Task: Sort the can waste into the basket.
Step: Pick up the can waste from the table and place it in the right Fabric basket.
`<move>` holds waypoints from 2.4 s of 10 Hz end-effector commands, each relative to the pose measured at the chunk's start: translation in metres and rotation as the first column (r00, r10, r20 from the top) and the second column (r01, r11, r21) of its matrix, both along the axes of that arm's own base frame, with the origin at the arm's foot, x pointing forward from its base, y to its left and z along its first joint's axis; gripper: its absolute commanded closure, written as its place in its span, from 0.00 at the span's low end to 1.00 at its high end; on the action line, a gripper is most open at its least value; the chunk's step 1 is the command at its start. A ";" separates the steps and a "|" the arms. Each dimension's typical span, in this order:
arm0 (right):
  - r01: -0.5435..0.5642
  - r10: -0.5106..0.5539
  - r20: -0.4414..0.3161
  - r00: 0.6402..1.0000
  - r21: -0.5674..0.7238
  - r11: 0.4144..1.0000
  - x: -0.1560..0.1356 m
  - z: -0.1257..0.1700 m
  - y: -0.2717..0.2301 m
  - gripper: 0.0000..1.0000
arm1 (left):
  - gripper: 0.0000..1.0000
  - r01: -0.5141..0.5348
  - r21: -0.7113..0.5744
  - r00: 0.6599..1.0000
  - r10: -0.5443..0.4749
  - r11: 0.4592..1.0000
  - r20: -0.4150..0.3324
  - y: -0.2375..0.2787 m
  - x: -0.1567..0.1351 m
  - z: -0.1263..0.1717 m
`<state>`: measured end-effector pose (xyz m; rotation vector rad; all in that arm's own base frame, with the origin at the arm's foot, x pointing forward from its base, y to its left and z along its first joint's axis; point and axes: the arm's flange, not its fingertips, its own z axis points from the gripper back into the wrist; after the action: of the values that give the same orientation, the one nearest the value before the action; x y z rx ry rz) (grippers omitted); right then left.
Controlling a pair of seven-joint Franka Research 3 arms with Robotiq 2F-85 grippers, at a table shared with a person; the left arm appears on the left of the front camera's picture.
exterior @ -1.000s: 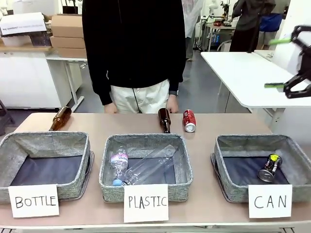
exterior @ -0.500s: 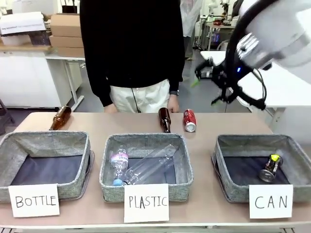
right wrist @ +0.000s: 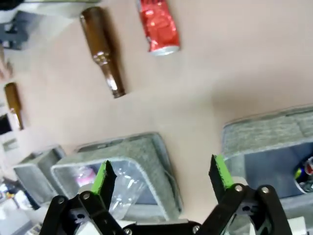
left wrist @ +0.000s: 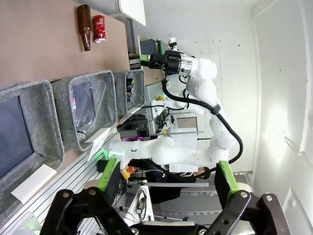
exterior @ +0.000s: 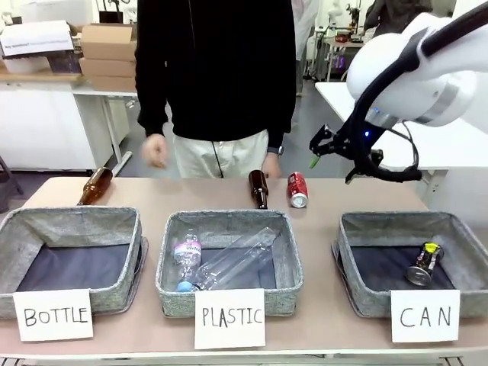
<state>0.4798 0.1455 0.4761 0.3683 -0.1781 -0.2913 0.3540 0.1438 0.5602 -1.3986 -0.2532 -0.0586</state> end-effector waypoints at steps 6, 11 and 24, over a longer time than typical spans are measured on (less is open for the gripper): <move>-0.057 0.034 -0.066 0.997 -0.377 0.925 0.155 -0.070 0.045 0.00 | 0.00 0.008 -0.001 1.000 -0.008 1.000 -0.010 0.000 -0.004 0.002; -0.130 0.105 -0.099 0.990 -0.288 0.949 0.193 -0.145 0.063 0.00 | 0.00 0.008 -0.001 1.000 -0.008 1.000 -0.010 0.000 -0.004 0.002; -0.138 0.109 -0.129 0.986 -0.239 0.961 0.197 -0.166 0.050 1.00 | 0.00 0.008 -0.001 1.000 -0.008 1.000 -0.010 0.000 -0.004 0.002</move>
<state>0.6756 0.2004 0.3044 0.1062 -0.0934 -0.1754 0.3539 0.1439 0.5600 -1.3985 -0.2529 -0.0579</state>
